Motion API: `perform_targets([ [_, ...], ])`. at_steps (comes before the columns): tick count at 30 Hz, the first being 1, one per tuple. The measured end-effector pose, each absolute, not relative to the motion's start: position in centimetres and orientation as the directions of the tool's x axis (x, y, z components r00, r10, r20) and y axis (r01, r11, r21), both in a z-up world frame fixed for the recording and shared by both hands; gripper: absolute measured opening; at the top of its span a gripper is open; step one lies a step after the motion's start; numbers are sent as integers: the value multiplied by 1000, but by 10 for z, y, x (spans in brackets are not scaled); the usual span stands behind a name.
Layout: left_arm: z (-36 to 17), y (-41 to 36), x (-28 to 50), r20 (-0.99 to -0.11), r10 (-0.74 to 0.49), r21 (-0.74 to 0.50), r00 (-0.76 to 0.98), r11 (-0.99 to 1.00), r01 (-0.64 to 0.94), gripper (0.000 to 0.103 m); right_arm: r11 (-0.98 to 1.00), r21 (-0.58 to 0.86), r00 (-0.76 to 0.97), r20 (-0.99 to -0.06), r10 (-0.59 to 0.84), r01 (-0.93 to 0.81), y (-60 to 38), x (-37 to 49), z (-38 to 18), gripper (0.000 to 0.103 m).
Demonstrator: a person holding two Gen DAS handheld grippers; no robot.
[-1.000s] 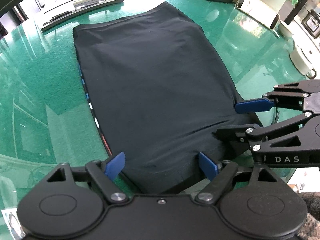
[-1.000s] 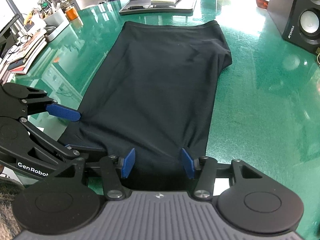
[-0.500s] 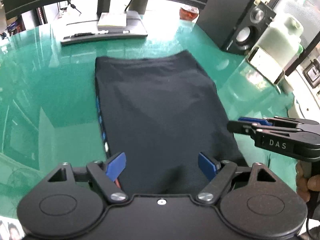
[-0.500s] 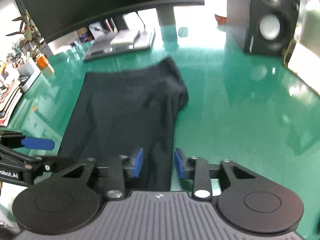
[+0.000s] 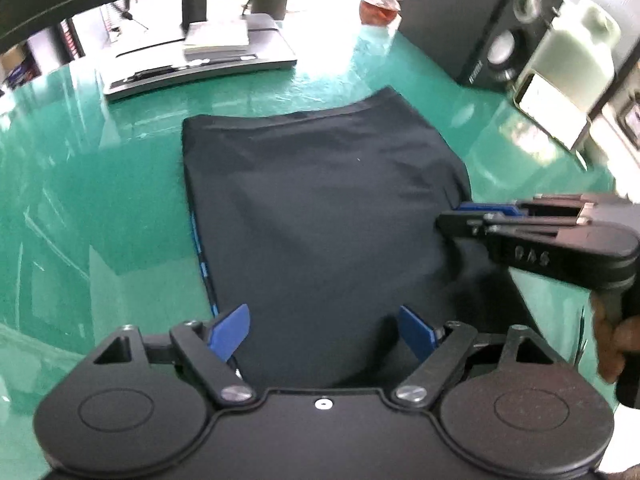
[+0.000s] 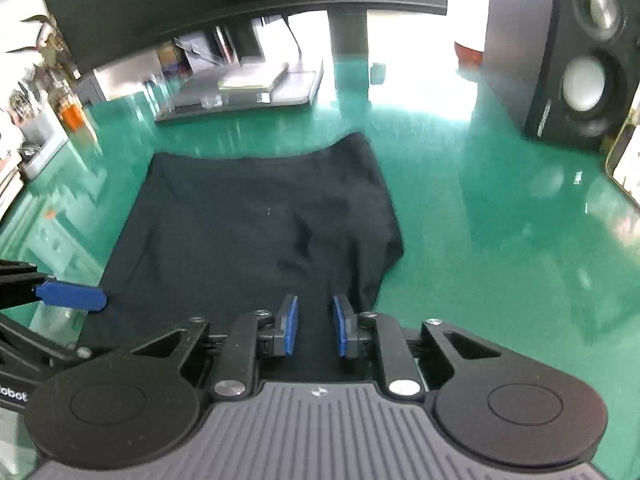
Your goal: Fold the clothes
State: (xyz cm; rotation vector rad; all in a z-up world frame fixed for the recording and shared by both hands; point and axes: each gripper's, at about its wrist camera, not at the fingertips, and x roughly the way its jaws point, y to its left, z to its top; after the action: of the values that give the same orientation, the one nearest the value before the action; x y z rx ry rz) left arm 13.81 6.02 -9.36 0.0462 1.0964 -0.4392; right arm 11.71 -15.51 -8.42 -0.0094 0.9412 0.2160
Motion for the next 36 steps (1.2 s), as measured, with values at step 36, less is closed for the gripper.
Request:
perform_targets([
  [36,-116,-82,285,-817,-304,207,490,639,741,82,969,158,394,-891,223,-192,-168,31,-79,22],
])
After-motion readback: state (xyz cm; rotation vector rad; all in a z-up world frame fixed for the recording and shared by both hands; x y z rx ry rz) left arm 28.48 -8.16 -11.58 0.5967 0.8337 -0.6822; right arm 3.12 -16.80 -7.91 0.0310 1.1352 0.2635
